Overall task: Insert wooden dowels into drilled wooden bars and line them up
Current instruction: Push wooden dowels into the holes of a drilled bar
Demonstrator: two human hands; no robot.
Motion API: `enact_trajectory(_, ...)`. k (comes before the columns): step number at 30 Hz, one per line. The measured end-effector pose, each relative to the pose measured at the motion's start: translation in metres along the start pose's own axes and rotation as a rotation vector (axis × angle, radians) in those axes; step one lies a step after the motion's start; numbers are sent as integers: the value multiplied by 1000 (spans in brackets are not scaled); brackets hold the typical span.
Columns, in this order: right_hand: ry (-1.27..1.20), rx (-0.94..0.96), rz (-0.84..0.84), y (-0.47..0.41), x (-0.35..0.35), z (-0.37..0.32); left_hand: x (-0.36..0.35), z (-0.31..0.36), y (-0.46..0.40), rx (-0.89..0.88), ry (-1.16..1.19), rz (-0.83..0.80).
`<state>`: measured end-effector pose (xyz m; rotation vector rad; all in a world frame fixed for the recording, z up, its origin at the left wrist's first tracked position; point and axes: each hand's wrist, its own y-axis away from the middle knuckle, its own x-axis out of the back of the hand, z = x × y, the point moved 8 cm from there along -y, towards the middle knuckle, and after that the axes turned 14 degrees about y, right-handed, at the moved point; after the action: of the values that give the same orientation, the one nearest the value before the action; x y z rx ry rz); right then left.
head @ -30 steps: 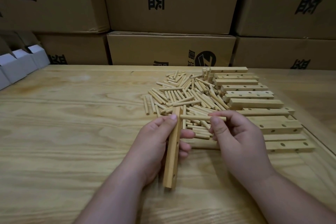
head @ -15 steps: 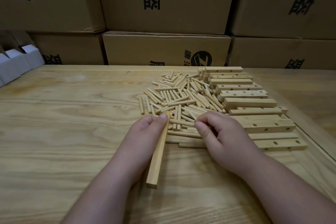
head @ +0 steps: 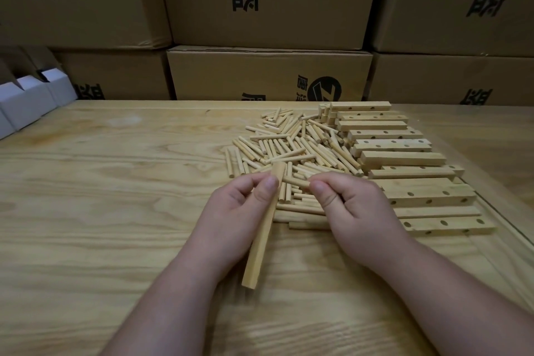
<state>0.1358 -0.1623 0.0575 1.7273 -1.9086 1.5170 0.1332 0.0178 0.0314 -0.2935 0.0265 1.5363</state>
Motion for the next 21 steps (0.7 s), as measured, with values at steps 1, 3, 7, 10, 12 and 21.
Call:
enact_trajectory(1,-9,-5,54,1,3,0,-1,-1,0,4,-16,-16)
enact_trajectory(3,-45,-43,140,2,8,3,-3,-6,2,52,-44,-46)
enact_trajectory(7,-139,-149,179,1,8,14,6,-13,-1,97,-41,49)
enact_trajectory(10,-1,-110,184,0,13,14,20,-13,-4,92,85,227)
enact_trajectory(12,114,-39,126,1,11,8,26,-15,-5,114,204,315)
enact_trajectory(21,558,-26,-230,9,-6,1,22,-18,-8,186,676,319)
